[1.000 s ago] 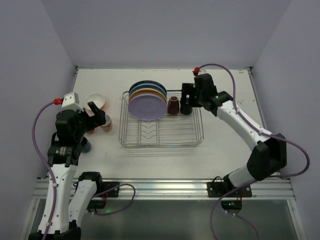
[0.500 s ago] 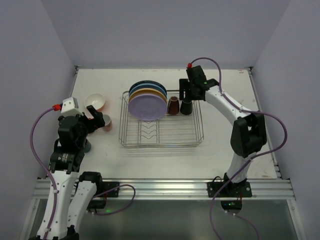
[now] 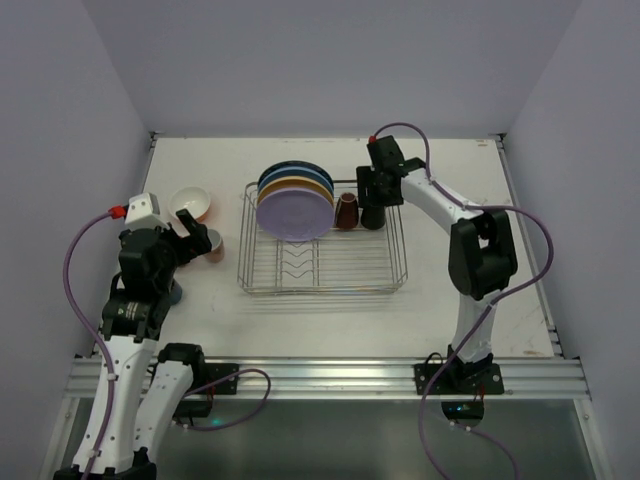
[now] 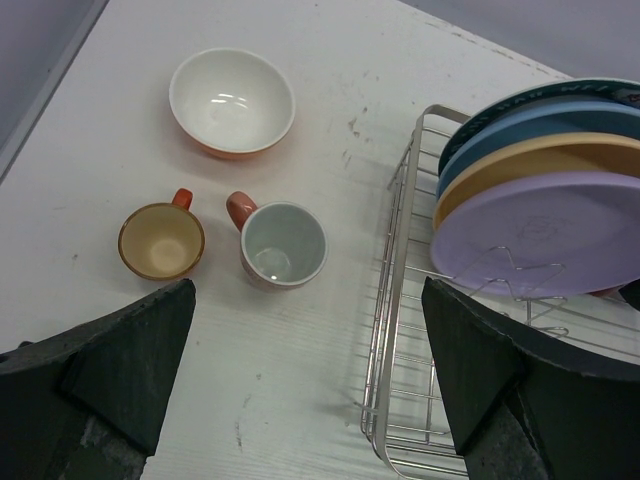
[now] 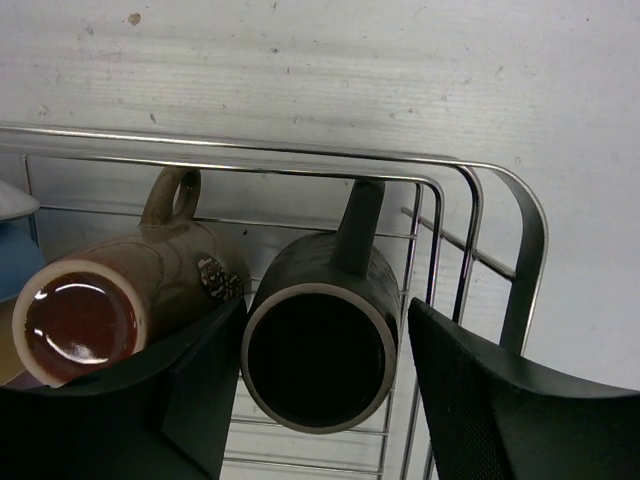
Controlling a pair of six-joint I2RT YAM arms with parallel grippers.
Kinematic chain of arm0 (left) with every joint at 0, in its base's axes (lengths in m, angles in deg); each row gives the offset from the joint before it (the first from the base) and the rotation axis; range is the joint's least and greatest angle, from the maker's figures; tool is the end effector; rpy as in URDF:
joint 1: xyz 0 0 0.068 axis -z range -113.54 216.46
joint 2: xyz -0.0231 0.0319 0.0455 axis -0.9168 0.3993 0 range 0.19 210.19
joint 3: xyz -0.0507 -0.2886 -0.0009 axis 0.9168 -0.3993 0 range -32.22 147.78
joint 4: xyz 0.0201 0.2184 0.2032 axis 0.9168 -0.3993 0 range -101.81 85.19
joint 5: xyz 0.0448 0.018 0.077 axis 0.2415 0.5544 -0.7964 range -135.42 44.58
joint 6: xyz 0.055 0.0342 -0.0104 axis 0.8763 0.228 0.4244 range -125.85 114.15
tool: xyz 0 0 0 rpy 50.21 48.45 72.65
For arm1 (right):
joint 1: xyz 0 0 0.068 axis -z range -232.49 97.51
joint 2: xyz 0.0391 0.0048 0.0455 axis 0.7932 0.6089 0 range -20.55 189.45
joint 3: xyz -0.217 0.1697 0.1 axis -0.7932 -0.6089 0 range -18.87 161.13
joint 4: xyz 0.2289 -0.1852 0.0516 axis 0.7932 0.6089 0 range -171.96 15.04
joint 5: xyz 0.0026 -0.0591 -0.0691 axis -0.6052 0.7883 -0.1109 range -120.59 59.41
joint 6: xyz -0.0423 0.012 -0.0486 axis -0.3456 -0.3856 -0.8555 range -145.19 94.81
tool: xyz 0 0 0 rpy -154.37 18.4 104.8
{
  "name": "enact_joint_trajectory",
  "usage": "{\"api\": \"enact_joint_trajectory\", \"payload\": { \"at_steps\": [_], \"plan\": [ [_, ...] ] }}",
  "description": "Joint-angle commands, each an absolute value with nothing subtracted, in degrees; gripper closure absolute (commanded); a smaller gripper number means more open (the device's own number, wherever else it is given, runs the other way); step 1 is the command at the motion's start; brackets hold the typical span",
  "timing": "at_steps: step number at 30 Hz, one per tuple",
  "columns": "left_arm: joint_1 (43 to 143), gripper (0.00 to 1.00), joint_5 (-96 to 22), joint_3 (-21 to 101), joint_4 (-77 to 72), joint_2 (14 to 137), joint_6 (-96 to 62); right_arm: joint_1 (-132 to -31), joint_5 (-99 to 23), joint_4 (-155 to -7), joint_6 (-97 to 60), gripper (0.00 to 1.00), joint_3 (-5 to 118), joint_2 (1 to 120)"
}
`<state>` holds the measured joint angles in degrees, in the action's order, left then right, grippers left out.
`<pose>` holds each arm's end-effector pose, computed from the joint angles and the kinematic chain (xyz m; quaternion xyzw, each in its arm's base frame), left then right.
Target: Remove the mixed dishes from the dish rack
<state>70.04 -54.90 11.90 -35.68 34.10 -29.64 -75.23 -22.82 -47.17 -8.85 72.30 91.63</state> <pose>0.1703 -0.0021 0.3378 -0.1901 0.7987 -0.0681 0.5668 0.4501 0.1811 0.2278 -0.0334 0.9532 0.0371 0.2982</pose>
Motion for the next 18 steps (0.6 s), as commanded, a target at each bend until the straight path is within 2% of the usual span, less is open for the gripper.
{"api": "enact_joint_trajectory", "payload": {
  "at_steps": [1,8,18],
  "plan": [
    [70.6,0.0,-55.7,11.3,-32.7,34.3,-28.6,-74.8,-24.1,-47.0,-10.2,0.34,75.2,93.1],
    [70.5,0.0,-55.6,11.2,-32.5,34.5,-28.4,-74.8,-22.9,-46.8,-8.8,0.37,73.9,94.2],
    [70.6,0.0,-55.3,11.2,-32.5,34.5,-28.3,-74.9,-22.2,-48.1,-7.4,0.3,71.3,92.7]
  ]
}}
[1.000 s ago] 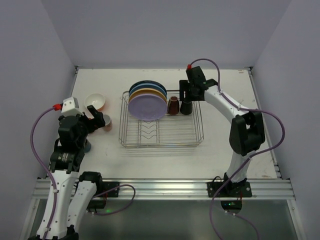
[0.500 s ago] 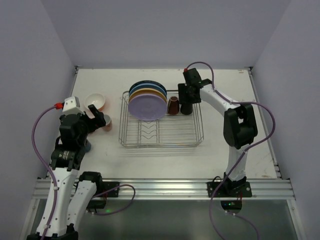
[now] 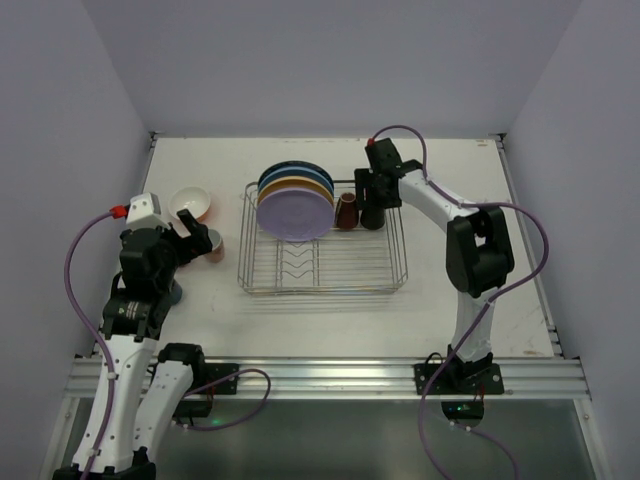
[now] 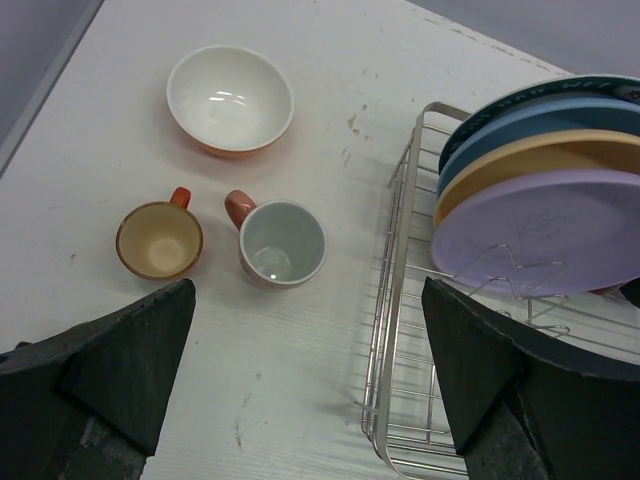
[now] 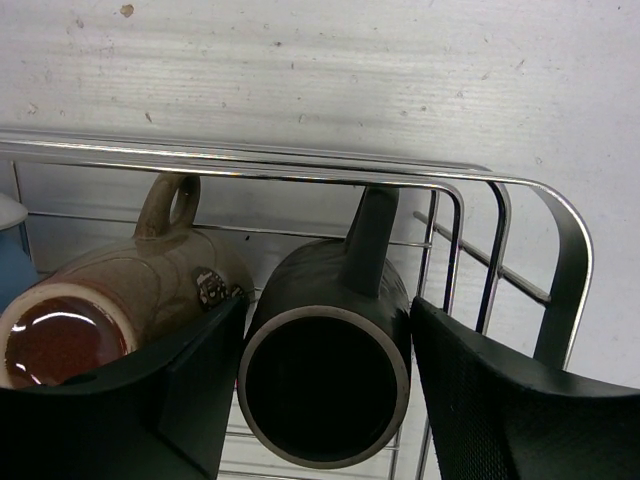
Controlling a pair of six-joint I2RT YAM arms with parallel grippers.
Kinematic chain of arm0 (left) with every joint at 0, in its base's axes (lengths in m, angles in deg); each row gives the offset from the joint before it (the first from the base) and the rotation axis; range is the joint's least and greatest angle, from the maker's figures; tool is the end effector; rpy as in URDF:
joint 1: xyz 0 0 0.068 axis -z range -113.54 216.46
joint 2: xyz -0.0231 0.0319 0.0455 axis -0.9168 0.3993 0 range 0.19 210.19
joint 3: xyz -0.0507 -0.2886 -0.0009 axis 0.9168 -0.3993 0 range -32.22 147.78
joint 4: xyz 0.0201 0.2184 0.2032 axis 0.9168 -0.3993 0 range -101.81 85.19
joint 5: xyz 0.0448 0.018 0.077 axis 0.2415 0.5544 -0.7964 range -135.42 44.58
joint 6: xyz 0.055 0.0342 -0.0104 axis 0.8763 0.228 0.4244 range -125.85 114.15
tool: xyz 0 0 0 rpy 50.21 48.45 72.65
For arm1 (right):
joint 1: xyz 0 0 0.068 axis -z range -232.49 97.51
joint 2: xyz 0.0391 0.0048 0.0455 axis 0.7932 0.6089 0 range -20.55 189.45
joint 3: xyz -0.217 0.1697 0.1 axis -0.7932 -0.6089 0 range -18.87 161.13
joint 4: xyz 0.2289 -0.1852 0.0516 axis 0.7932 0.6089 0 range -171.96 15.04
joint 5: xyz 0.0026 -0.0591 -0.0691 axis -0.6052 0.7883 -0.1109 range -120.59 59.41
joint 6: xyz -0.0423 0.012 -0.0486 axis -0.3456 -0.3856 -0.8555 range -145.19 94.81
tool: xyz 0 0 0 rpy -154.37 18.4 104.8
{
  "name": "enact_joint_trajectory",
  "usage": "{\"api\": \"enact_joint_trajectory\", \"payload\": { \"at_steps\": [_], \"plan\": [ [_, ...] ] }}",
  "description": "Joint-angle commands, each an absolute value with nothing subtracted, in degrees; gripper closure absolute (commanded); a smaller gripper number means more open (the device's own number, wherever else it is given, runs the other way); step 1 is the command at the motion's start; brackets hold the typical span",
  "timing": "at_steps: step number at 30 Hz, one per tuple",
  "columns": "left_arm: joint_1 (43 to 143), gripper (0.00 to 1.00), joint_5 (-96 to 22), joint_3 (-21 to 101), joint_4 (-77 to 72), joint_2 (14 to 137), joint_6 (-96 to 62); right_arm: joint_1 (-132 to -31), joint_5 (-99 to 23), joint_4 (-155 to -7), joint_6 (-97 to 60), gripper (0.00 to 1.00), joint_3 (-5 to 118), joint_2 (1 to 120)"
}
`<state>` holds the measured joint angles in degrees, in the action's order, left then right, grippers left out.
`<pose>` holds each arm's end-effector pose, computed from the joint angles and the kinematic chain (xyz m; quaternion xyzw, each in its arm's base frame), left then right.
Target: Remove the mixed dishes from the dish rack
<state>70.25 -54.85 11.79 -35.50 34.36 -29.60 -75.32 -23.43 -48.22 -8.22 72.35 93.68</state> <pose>0.1715 -0.0029 0.3368 -0.1882 0.8001 -0.0689 0.5653 0.4551 0.1846 0.2125 -0.0311 0.9560 0.0410 0.2889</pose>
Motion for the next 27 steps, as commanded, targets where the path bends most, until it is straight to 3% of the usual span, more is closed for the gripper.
{"api": "enact_joint_trajectory", "payload": {
  "at_steps": [1,5,8,9,13,27],
  "plan": [
    [70.6,0.0,-55.3,11.2,-32.4,34.5,-28.3,-74.9,-22.2,-48.1,-7.3,0.3,71.0,92.4],
    [70.6,0.0,-55.3,11.2,-32.4,34.5,-28.3,-74.9,-22.1,-48.9,-7.2,0.32,70.2,91.4],
    [70.6,0.0,-55.3,11.2,-32.3,34.6,-28.3,-74.9,-21.5,-49.2,-7.0,0.47,69.9,90.0],
    [70.6,0.0,-55.3,11.2,-32.4,34.6,-28.3,-74.9,-21.3,-49.3,-7.0,0.56,69.8,89.7],
    [70.6,0.0,-55.3,11.2,-32.3,34.5,-28.3,-75.0,-20.1,-50.1,-6.7,0.71,68.9,87.2],
    [70.6,0.0,-54.4,11.6,-32.1,35.2,-27.7,-75.0,-22.8,-50.0,-6.2,1.0,67.4,74.4]
  ]
}}
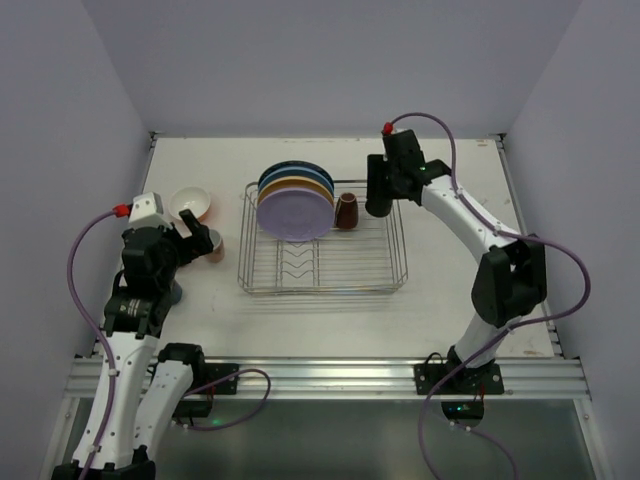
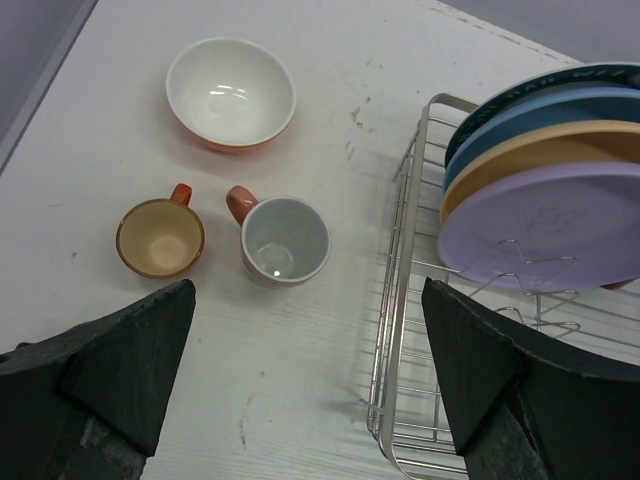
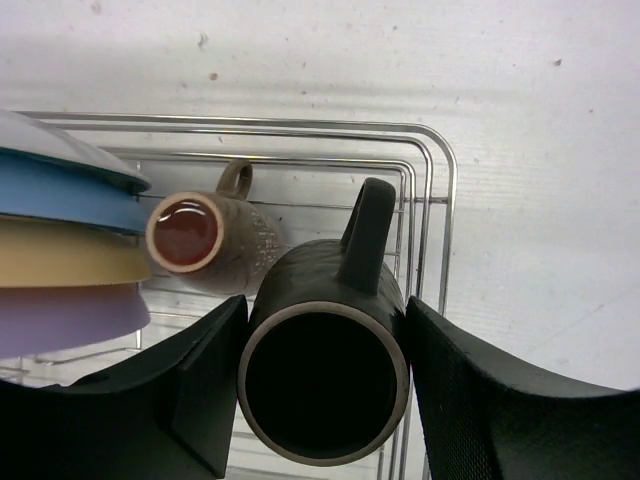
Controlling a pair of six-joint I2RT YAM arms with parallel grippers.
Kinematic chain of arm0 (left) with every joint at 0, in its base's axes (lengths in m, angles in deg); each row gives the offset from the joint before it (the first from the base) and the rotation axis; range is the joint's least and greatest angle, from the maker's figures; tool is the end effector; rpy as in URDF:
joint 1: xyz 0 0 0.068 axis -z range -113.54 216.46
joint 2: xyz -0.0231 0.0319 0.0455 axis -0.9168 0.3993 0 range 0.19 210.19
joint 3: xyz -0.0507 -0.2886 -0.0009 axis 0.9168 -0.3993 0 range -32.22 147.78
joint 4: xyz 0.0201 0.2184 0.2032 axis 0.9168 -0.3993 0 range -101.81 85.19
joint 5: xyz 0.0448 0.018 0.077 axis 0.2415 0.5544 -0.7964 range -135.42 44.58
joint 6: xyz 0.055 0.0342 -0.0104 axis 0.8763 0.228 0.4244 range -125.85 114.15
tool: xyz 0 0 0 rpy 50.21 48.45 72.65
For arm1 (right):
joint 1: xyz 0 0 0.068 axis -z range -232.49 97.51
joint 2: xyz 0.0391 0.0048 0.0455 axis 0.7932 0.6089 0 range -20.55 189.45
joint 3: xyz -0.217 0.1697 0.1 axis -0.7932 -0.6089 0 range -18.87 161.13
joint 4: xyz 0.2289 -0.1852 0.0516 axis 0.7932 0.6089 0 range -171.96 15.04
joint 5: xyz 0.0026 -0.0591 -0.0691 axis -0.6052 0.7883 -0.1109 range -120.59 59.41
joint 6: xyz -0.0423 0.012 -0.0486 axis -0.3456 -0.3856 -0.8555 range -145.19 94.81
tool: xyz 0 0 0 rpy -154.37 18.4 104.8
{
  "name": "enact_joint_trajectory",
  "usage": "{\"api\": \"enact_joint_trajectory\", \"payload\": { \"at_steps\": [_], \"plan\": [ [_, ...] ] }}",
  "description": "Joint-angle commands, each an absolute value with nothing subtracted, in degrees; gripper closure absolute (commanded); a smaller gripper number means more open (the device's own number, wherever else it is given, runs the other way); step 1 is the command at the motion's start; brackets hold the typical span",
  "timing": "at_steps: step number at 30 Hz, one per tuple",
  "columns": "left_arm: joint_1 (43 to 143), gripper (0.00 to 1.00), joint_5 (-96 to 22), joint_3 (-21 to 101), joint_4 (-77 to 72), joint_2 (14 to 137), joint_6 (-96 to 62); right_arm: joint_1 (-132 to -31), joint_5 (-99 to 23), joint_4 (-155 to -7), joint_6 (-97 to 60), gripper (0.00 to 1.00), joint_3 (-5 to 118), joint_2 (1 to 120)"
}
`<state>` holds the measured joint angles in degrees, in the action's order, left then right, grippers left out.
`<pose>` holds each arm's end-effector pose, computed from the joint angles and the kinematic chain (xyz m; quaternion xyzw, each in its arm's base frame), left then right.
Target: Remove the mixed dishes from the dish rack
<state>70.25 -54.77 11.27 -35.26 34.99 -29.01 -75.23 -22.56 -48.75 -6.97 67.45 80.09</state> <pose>0.1747 -0.0031 0.3320 -0.1839 0.8057 -0.0646 0.5593 0.4157 0.1665 0.2889 -0.0113 0.9301 0.0653 0.3614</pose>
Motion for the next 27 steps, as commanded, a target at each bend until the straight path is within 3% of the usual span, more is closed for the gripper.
{"api": "enact_joint_trajectory", "payload": {
  "at_steps": [1,5,10,12,14,16,19,27],
  "plan": [
    [70.6,0.0,-54.1,11.7,-32.1,35.1,-27.6,-75.0,-23.0,-50.0,-6.2,1.0,67.0,72.5],
    [71.0,0.0,-48.6,13.3,-31.2,35.3,-26.3,-74.9,-27.0,-49.9,-5.1,1.0,65.2,65.7],
    [71.2,0.0,-12.7,16.0,-19.0,36.7,-34.0,-75.0,-50.0,-59.4,1.5,1.0,54.7,51.1],
    [71.5,0.0,0.8,12.9,-0.6,38.4,-48.4,-75.0,-55.7,-70.5,10.3,1.0,50.1,43.5],
    [74.5,0.0,5.2,9.2,21.5,42.0,-58.5,-75.0,-58.7,-82.6,18.2,1.0,42.5,36.7],
    [78.9,0.0,4.1,8.7,27.0,44.6,-63.0,-75.2,-56.8,-91.9,30.7,1.0,33.8,32.6],
    [94.4,0.0,-3.7,12.2,28.1,48.1,-56.9,-75.3,-54.8,-103.1,40.4,1.0,28.8,28.2],
    [107.6,0.01,-14.9,18.6,26.7,55.6,-41.5,-75.6,-57.7,-113.2,57.1,1.0,24.0,26.8]
  ]
}}
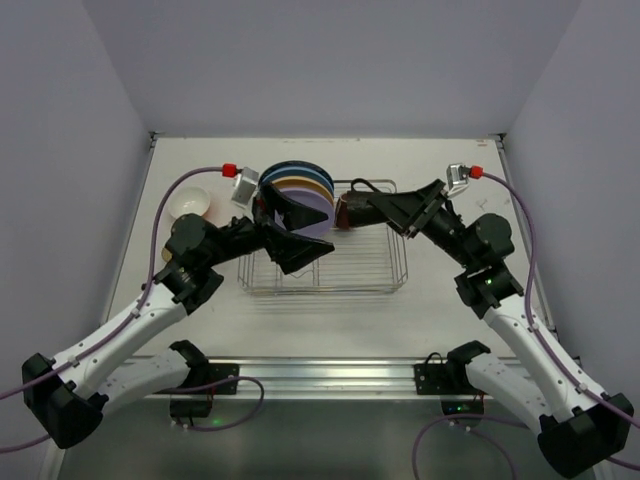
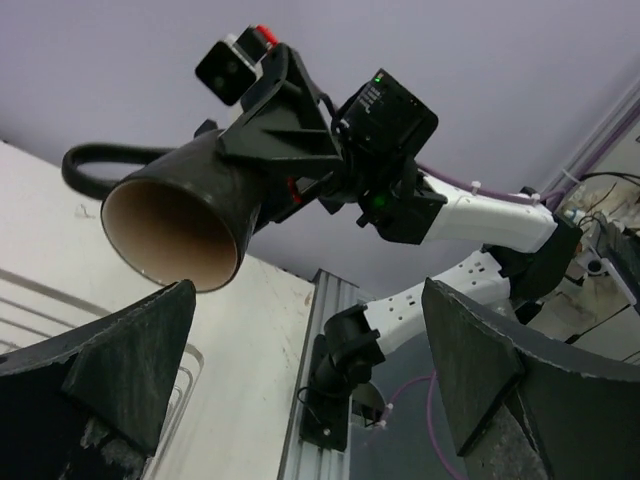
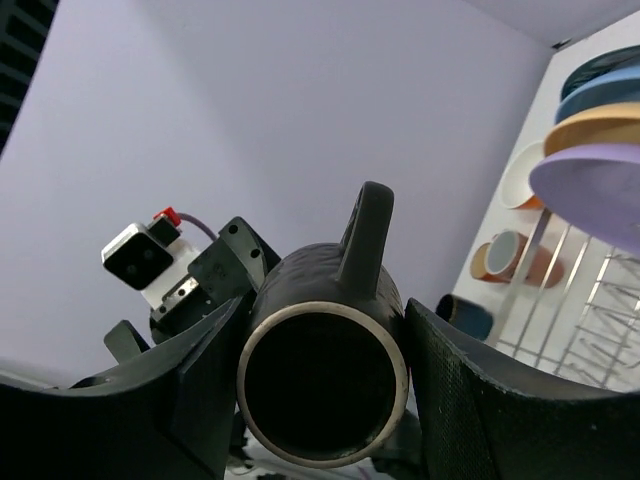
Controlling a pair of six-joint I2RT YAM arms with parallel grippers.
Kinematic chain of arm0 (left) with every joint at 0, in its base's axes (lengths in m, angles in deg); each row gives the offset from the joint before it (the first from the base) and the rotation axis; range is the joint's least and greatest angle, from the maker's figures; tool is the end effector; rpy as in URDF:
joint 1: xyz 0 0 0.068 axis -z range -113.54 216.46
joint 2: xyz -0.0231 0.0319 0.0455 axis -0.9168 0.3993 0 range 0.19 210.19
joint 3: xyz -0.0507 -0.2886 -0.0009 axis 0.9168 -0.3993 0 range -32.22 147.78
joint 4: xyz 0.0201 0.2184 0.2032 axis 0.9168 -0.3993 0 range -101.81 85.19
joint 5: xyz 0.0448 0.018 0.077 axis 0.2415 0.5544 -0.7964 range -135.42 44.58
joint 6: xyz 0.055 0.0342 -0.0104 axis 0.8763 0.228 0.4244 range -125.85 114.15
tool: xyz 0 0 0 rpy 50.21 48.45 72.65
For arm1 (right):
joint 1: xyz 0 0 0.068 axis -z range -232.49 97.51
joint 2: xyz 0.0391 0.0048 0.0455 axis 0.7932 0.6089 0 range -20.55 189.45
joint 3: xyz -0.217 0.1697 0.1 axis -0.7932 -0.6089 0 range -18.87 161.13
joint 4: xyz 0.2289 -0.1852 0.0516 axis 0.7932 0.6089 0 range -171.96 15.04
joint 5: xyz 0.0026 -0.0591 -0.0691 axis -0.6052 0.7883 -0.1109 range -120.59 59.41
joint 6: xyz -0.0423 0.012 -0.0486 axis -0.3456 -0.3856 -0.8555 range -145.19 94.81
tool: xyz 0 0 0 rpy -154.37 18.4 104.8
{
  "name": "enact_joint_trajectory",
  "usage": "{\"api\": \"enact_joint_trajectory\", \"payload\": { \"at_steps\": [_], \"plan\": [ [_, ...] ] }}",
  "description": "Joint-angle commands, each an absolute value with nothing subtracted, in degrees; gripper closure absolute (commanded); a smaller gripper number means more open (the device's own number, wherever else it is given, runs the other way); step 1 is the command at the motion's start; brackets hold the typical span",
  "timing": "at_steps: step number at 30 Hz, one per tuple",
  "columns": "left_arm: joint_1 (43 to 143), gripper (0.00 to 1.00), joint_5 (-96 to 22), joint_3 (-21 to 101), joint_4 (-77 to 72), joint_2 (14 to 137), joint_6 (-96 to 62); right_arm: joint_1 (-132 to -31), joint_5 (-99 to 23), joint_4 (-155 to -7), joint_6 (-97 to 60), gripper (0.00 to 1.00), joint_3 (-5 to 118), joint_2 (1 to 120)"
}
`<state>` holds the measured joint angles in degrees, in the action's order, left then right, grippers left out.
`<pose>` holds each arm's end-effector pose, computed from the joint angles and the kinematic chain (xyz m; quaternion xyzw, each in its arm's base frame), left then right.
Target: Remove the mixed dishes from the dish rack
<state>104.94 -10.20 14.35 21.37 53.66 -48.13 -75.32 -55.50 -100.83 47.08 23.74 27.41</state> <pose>0.1772 -0.1788 0.4060 0.2283 0.5596 -0.6369 0.4786 0.2088 0.1115 0.3866 0.0989 0.6198 0.6560 0.4192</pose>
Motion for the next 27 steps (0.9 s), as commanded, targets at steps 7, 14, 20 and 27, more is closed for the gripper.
{"api": "enact_joint_trajectory", "payload": {
  "at_steps": [7,14,20,27],
  "plan": [
    [112.3,0.12,-19.1,24.6,24.6,62.9,-38.6,-75.8,-61.0,-113.8,57.2,1.0,24.9,26.8],
    [114.5,0.42,-16.3,25.5,27.6,65.2,-38.1,-75.9,-62.9,-112.9,55.3,1.0,26.7,28.4],
    [115.3,0.84,-15.7,25.8,27.8,67.4,-37.5,-76.4,-64.6,-115.2,56.0,1.0,26.4,29.9],
    [115.3,1.0,-22.8,24.3,22.5,64.4,-34.0,-76.4,-64.4,-115.4,54.7,0.88,24.6,29.2]
  ]
}}
